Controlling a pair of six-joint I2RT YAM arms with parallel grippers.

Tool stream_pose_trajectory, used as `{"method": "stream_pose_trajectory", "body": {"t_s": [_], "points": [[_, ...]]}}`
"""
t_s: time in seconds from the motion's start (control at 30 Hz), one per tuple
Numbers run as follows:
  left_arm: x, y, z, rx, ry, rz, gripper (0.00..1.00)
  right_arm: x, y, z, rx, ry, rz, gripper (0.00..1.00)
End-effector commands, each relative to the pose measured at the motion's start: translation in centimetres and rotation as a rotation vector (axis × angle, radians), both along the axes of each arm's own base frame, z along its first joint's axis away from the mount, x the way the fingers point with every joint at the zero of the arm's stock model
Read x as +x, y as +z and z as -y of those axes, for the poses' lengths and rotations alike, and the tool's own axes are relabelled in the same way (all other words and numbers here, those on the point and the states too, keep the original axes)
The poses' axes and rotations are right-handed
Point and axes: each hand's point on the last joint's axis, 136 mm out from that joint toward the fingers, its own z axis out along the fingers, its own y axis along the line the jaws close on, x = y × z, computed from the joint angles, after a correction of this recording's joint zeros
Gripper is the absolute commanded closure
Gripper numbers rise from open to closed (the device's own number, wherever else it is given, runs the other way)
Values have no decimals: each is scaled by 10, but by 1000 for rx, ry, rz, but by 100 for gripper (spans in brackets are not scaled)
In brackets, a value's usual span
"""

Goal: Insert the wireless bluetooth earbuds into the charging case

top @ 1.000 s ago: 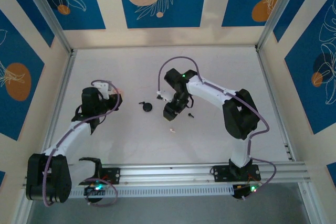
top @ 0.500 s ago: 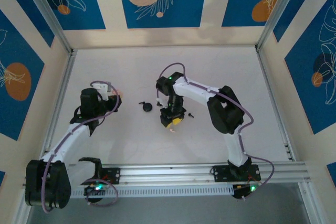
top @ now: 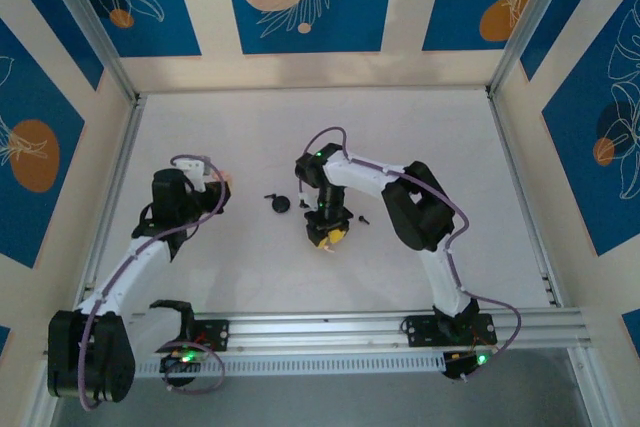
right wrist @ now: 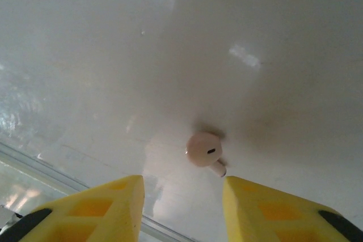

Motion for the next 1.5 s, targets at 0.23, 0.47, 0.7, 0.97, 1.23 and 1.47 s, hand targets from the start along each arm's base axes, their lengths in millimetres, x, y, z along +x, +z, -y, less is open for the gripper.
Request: {"method": "stream_pose_trajectory", "body": {"t_s": [0.23, 0.47, 0.7, 0.97, 1.23, 1.47], "points": [[-4, 3, 0, 14, -2, 13, 86, -7, -22, 6, -62, -27, -28, 65], [-6, 4, 0, 14, 0, 16, 86, -8, -27, 11, -101, -62, -17, 65], [-7, 4, 0, 13, -3, 16, 86, 0, -31, 2, -85, -119, 13, 69], [-8, 3, -1, 19, -3, 18, 86, 7, -32, 2, -80, -166, 41, 76], [-8, 7, 9, 10, -42, 40, 86, 20, -19, 1, 24, -289, 95, 81], [-9, 13, 43, 5, -165, 120, 87, 36, 3, 6, 149, -411, 200, 81]]}}
